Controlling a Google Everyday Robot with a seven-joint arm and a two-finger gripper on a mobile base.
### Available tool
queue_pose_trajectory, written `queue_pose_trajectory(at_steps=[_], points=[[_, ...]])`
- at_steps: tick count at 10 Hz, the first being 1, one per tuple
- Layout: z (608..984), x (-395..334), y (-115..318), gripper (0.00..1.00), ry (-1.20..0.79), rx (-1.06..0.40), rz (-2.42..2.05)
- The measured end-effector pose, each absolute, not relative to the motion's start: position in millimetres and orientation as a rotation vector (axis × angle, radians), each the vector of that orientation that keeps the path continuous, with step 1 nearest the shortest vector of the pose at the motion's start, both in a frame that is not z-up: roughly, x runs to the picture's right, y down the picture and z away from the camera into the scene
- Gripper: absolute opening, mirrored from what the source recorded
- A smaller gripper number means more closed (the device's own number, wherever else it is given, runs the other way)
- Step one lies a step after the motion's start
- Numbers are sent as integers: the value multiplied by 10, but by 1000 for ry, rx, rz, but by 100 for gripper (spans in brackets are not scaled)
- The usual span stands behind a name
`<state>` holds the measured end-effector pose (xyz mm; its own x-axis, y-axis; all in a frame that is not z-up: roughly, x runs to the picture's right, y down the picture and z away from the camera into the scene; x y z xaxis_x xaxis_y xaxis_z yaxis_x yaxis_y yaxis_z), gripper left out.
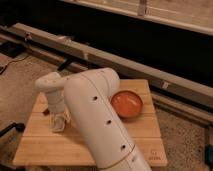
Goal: Wipe the white sponge on the table
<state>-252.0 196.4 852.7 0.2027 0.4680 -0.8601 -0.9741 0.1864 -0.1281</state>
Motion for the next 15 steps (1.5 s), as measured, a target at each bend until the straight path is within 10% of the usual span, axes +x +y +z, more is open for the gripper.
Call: queue_pose_trajectory(at_steps=[7, 15], points=[[7831, -2702, 1653, 4, 572, -704, 1087], [7826, -2820, 1718, 0, 528, -703, 1008]])
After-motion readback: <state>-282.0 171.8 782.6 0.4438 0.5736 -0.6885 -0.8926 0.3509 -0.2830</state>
